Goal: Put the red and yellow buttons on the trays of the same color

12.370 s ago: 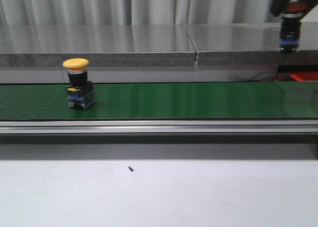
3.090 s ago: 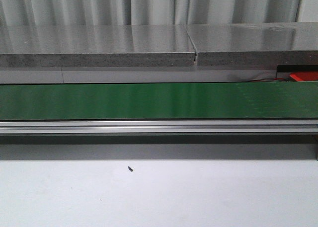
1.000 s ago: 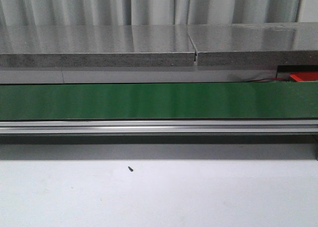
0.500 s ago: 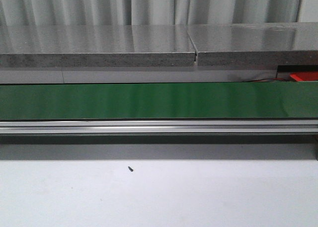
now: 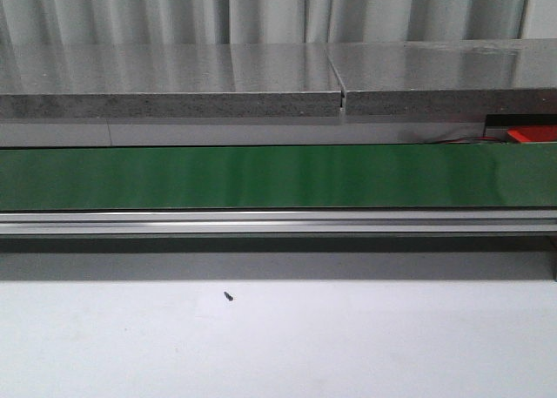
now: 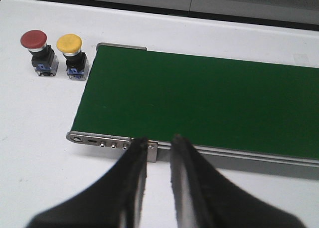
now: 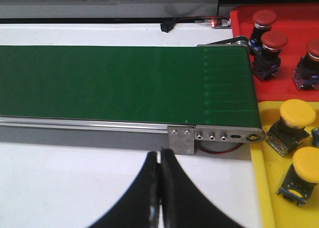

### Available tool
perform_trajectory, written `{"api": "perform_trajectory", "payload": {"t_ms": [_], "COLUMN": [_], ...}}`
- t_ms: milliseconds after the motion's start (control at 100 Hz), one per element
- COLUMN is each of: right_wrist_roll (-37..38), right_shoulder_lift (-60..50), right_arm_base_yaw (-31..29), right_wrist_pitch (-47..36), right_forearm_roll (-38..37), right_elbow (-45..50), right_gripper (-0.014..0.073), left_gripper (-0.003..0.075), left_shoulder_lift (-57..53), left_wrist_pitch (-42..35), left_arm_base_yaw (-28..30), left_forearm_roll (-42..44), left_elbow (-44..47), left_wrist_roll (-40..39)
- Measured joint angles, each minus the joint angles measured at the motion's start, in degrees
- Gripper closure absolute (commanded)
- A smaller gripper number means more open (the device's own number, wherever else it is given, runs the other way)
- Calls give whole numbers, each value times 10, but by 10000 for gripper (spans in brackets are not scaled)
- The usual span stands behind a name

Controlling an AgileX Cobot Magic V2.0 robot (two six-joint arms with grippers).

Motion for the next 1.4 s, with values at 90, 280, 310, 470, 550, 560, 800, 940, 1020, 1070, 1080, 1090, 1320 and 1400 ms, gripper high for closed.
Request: {"api": "perform_trajectory", "payload": {"t_ms": [90, 280, 310, 470, 550, 560, 800, 940, 1020, 1070, 1080, 1090, 1320, 1400], "right_wrist_roll": [0, 0, 0, 0, 0, 0, 0, 0, 0, 0, 0, 0, 0, 0], "right_shoulder_lift": [0, 0, 0, 0, 0, 0, 0, 0, 0, 0, 0, 0, 0, 0], "right_arm_base_yaw": [0, 0, 0, 0, 0, 0, 0, 0, 0, 0, 0, 0, 0, 0], "right_wrist_pitch": [0, 0, 0, 0, 0, 0, 0, 0, 0, 0, 0, 0, 0, 0], "right_forearm_roll": [0, 0, 0, 0, 0, 0, 0, 0, 0, 0, 0, 0, 0, 0], "right_elbow": [0, 0, 0, 0, 0, 0, 0, 0, 0, 0, 0, 0, 0, 0], "right_gripper": [661, 661, 661, 661, 661, 661, 661, 661, 661, 661, 661, 661, 661, 661], "left_gripper": [292, 293, 300, 321, 321, 321, 322, 322, 322, 322, 322, 322, 323, 323], "left_shoulder_lift": [39, 124, 139, 219, 269, 274, 405, 459, 492, 515, 522, 525, 636, 666], "left_wrist_pitch": [0, 1, 4, 47, 83, 90, 148, 165, 186, 205, 207, 210, 280, 293], "left_arm_base_yaw": [2, 2, 2, 28, 55, 57, 103, 117, 127, 131, 133, 133, 135, 135], "left_forearm_roll": [0, 0, 0, 0, 0, 0, -16, -18, -18, -18, -18, -18, -15, -4], "left_elbow": [-27, -85, -95, -168, -214, -218, -326, -380, -417, -439, -442, -449, -555, -584], "left_wrist_roll": [0, -18, -25, -83, -101, -103, -114, -147, -164, -171, -173, -175, -213, -236]}}
